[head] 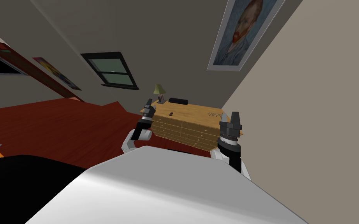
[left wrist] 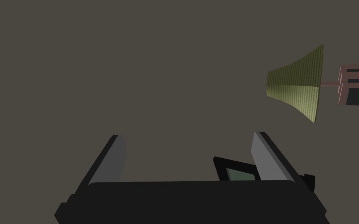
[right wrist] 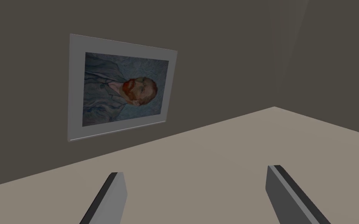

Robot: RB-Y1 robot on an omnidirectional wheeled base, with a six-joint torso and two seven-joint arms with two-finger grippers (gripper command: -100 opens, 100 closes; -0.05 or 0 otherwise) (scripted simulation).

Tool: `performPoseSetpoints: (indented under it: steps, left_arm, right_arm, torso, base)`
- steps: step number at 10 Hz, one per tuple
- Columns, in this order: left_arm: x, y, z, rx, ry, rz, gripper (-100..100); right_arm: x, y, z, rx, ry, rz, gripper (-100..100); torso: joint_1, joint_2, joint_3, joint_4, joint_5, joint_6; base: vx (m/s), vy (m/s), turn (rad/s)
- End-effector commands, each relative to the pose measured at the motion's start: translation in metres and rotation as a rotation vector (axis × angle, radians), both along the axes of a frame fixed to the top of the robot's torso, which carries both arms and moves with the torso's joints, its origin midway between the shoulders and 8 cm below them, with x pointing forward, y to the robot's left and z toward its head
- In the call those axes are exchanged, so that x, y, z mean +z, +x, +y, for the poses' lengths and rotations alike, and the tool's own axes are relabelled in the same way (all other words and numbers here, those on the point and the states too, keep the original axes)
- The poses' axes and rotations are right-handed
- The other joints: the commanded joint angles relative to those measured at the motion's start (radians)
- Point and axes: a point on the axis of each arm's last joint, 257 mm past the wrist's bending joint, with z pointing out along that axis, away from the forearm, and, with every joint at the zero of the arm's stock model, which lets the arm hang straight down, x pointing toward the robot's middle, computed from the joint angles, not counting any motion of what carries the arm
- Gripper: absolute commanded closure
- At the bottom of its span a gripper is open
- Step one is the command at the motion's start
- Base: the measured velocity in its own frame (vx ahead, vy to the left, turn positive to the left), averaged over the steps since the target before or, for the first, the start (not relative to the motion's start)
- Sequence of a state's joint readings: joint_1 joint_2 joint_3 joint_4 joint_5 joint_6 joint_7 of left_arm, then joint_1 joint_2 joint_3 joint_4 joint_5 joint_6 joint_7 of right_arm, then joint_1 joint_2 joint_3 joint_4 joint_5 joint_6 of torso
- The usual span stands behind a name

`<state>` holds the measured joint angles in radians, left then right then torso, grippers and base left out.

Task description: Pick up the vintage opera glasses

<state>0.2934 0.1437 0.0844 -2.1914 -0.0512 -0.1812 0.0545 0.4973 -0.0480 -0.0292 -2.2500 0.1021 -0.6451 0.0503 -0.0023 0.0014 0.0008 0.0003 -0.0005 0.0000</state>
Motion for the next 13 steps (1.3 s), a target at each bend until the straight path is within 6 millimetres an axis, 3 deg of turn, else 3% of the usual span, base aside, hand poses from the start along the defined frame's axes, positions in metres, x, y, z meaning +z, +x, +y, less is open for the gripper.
performPoseSetpoints:
  steps: [1,13]
  left_arm:
    - [-0.003,0.006,0.002,-0.004,-0.015,0.022,-100]
    - [-0.015,0.076,0.028,-0.033,-0.245,0.193,-100]
  right_arm:
    - [0.000,0.000,0.000,0.000,0.000,0.000,0]
    - [0.000,0.000,0.000,0.000,0.000,0.000,0]
  torso:
    - [0.000,0.000,0.000,0.000,0.000,0.000]
    - [-0.001,-0.001,0.000,0.000,0.000,0.000]
  base:
    - [-0.022,-0.030,0.019]
    - [-0.019,-0.041,0.036]
